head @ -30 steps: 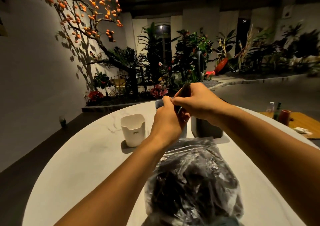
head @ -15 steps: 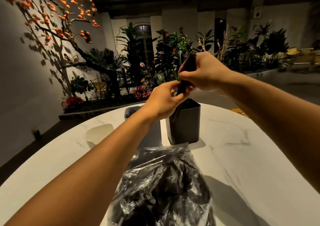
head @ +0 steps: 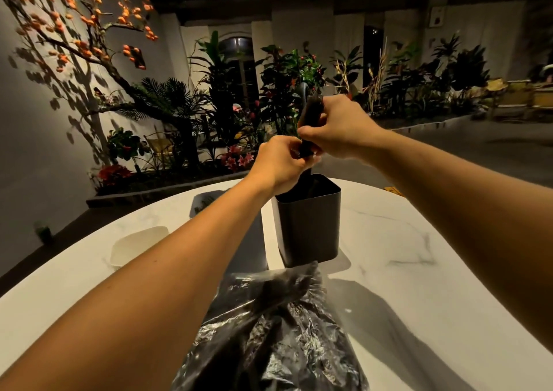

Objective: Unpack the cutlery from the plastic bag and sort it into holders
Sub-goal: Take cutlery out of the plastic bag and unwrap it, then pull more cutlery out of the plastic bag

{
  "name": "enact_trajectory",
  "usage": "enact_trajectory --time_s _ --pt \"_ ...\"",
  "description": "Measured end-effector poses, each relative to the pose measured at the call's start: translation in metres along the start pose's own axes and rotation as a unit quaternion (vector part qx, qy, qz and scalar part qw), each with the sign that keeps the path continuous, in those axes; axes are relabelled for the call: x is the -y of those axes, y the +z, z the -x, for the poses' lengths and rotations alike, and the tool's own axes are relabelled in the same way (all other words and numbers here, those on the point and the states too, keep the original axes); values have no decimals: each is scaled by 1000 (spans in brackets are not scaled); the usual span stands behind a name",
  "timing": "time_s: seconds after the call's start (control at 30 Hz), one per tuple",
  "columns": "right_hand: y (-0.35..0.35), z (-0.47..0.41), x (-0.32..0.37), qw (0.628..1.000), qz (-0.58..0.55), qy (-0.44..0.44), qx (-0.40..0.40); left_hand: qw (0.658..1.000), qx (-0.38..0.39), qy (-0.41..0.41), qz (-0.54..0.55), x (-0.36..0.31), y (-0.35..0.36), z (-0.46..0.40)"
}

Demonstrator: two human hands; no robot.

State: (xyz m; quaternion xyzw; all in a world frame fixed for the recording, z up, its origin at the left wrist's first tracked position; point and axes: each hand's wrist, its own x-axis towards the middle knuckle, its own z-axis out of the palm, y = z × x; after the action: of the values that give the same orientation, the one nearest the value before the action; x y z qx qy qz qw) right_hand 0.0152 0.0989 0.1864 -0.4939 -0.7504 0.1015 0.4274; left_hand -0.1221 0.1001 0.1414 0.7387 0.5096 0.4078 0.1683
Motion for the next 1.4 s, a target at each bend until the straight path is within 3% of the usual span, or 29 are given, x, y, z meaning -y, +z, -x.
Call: enact_trajectory --time_s 0.2,0.47,0.57,0.67,0.77,0.97,1.23,1.4 --pt "34 -15 -32 995 29 69 71 994 59 -60 -70 32 15 -13" --pt "58 -22 -56 977 0 148 150 990 60 -72 -108 47 18 -23" --pt "57 -22 -63 977 5 161 142 989 61 -77 -109 52 14 -25" --pt "48 -21 -67 983 25 159 85 989 41 -79 -115 51 6 -24" --pt "37 -16 -63 984 -36 170 41 991 8 -92 -100 48 -6 -19" --pt "27 9 -24 987 -109 109 54 996 -19 -76 -38 31 -38 9" --pt "26 73 43 986 -112 37 117 990 -75 -110 37 12 -99 86" --pt "21 108 69 985 -118 30 125 994 -46 -98 26 -4 -113 135"
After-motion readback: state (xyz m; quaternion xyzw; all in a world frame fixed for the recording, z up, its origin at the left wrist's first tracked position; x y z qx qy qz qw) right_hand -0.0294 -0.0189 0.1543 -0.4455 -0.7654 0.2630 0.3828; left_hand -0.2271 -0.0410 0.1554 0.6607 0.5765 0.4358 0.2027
